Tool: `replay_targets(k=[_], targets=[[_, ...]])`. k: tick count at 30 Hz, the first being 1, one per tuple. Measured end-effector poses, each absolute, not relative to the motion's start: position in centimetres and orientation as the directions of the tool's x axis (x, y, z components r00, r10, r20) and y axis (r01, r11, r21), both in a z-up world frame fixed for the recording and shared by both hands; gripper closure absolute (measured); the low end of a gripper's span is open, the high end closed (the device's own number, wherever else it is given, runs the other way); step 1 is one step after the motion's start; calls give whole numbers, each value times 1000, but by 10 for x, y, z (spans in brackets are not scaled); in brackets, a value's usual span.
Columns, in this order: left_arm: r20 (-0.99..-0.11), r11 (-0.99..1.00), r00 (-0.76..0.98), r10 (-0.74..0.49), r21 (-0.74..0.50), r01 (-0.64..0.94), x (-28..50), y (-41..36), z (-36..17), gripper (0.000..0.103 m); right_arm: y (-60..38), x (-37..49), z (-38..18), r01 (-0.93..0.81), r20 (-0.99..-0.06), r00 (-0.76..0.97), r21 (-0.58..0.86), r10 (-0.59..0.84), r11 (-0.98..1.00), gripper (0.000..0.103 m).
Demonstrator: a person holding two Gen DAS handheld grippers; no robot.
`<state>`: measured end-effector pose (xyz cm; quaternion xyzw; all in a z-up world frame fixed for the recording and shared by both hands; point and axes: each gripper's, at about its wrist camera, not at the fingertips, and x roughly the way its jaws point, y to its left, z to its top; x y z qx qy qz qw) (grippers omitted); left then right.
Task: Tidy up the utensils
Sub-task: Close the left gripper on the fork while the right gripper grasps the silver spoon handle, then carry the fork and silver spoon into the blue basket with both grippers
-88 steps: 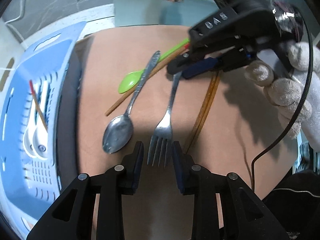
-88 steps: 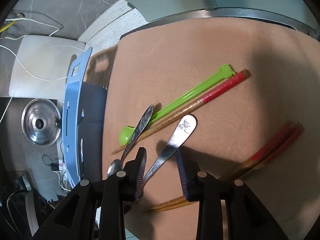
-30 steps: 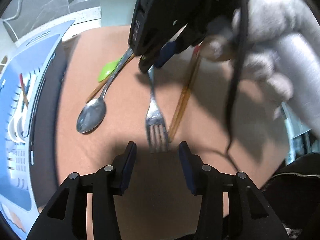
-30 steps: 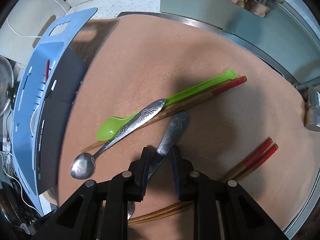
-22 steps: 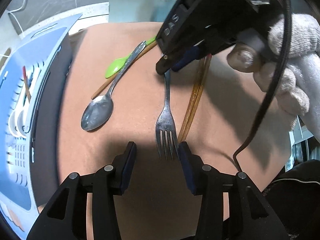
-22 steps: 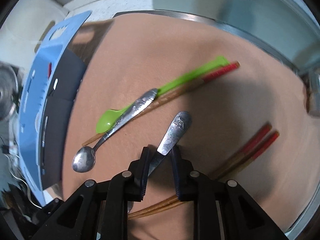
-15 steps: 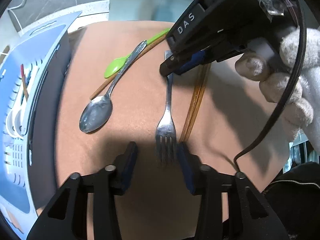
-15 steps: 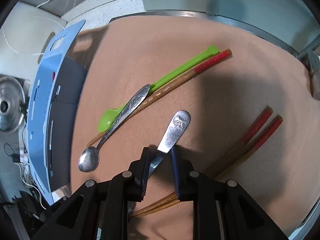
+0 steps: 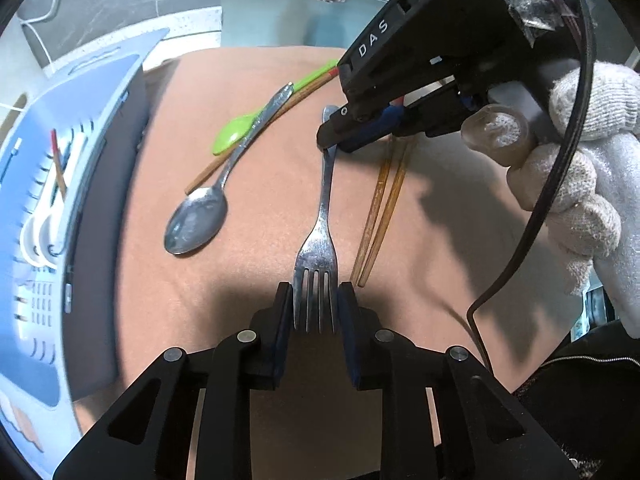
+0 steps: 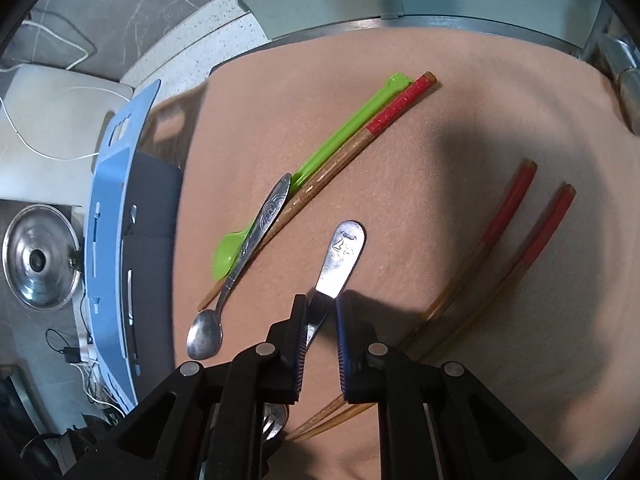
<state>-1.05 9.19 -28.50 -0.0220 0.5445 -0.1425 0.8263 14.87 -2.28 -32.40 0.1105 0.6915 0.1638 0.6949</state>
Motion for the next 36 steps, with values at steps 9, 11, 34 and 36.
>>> replay_targets(k=[9,11,34,36], targets=[[-904,964,362,-229,-158,213,-2,86,-279,82,-11,150,-327,-123,-910,-52,414,411,902,101],[-901,965,378,-213,-133,227,-5,81,-277,82,-10,150,-329,-110,-910,-69,414,408,904,91],[-857,958,443,-263,-176,228,-27,93,-265,81,-2,142,-311,-115,-931,-18,365,366,924,89],[-854,957,449,-261,-171,233,-23,99,-258,81,-2,139,-303,-115,-924,-3,380,383,918,89]])
